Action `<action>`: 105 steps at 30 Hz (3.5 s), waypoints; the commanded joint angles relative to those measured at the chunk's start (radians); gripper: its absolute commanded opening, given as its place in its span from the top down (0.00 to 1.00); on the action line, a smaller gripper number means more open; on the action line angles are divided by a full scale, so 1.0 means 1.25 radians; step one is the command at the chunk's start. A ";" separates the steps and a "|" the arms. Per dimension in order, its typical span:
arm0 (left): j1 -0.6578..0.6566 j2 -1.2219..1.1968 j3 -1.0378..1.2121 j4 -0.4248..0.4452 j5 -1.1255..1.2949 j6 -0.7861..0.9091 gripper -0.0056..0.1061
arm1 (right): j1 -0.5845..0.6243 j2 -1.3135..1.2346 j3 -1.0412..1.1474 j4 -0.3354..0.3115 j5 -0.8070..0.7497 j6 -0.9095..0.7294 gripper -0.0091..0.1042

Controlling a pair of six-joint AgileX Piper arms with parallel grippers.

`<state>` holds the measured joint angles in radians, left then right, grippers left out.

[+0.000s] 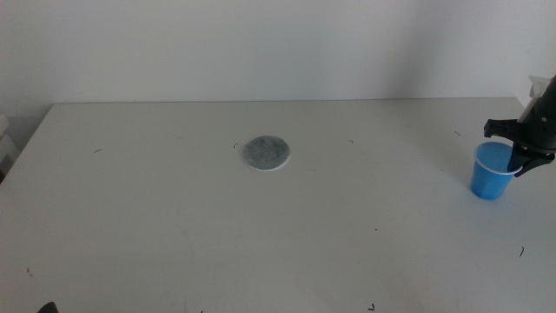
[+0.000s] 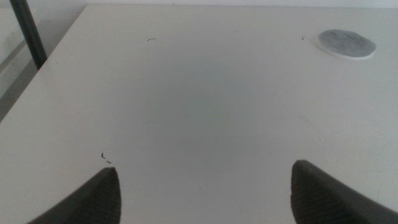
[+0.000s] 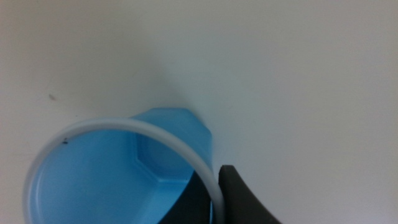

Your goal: Place an empty cup on a cup mat.

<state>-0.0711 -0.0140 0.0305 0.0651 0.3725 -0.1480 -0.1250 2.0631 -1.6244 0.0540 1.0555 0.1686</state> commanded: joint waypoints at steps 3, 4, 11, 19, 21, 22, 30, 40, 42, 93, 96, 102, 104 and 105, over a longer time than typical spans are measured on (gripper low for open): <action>0.001 -0.003 -0.005 0.000 -0.054 -0.009 0.01 | 0.010 -0.070 -0.025 -0.009 0.013 -0.034 0.93; 0.001 -0.003 -0.005 0.000 -0.054 -0.009 0.01 | 0.017 -0.078 -0.025 -0.004 0.019 -0.032 0.93; 0.001 -0.003 -0.005 0.000 -0.054 -0.009 0.01 | 0.060 -0.108 -0.117 0.088 0.101 -0.033 0.93; 0.001 -0.003 -0.005 0.000 -0.054 -0.009 0.01 | 0.173 -0.070 -0.301 0.116 0.123 0.001 0.91; 0.001 -0.003 -0.005 0.000 -0.054 -0.009 0.01 | 0.201 -0.044 -0.360 0.118 0.128 0.014 0.91; 0.001 -0.003 -0.005 0.000 -0.054 -0.009 0.01 | 0.216 -0.027 -0.391 0.118 0.136 0.019 0.91; 0.001 -0.003 -0.005 0.000 -0.054 -0.009 0.01 | 0.312 0.119 -0.638 0.136 0.190 0.046 0.91; 0.001 -0.003 -0.005 0.000 -0.054 -0.009 0.01 | 0.395 0.246 -0.759 0.168 0.130 0.079 0.91; 0.001 -0.003 -0.005 0.000 -0.054 -0.009 0.01 | 0.409 0.265 -0.760 0.180 0.111 0.079 0.91; 0.001 -0.003 -0.005 0.000 -0.054 -0.009 0.01 | 0.463 0.354 -0.821 0.173 0.023 0.063 0.45; 0.001 -0.003 -0.005 0.000 -0.054 -0.009 0.01 | 0.463 0.348 -0.834 0.178 0.052 0.063 0.42; 0.001 -0.003 -0.005 0.000 -0.054 -0.009 0.01 | 0.461 0.289 -0.835 0.121 0.113 0.063 0.42; 0.001 -0.003 -0.005 0.000 -0.054 -0.009 0.01 | 0.461 0.256 -0.835 0.088 0.134 0.063 0.42; 0.001 -0.003 -0.005 0.000 -0.054 -0.009 0.01 | 0.461 0.238 -0.835 0.075 0.145 0.062 0.42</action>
<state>-0.0711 -0.0140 0.0305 0.0651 0.3725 -0.1480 0.4527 2.4844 -2.6302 0.1786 1.2432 0.2575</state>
